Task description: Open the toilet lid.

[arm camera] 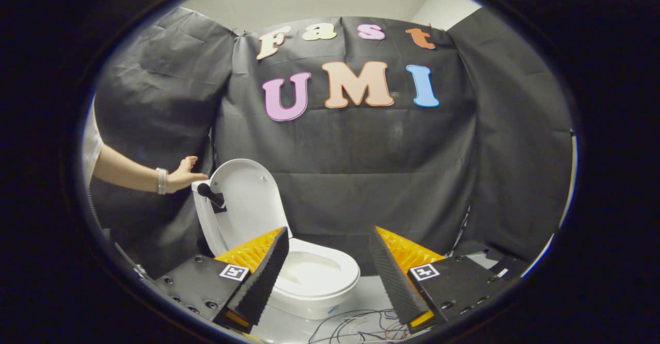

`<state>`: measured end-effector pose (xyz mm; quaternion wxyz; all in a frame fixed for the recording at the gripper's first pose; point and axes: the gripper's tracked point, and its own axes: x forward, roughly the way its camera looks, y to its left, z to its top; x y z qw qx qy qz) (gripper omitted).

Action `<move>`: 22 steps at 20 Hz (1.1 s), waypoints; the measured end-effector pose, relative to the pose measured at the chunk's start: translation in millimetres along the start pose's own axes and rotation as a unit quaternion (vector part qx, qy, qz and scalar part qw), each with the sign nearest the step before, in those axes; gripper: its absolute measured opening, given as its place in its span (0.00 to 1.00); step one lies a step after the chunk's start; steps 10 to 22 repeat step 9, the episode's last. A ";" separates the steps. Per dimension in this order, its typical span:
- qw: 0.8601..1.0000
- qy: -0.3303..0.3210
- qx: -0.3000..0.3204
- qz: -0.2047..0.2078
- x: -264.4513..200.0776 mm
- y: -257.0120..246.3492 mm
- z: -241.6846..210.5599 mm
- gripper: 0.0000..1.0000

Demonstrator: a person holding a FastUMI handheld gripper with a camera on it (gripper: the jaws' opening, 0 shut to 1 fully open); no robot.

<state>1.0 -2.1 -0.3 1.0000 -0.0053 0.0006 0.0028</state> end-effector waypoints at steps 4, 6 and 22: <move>1.000 0.000 0.001 0.000 -0.3 0.0 -0.4 0.97; 1.000 -0.001 0.000 0.000 -1.1 0.1 -0.1 0.97; 1.000 -0.001 0.000 0.000 -0.3 -0.2 0.0 0.97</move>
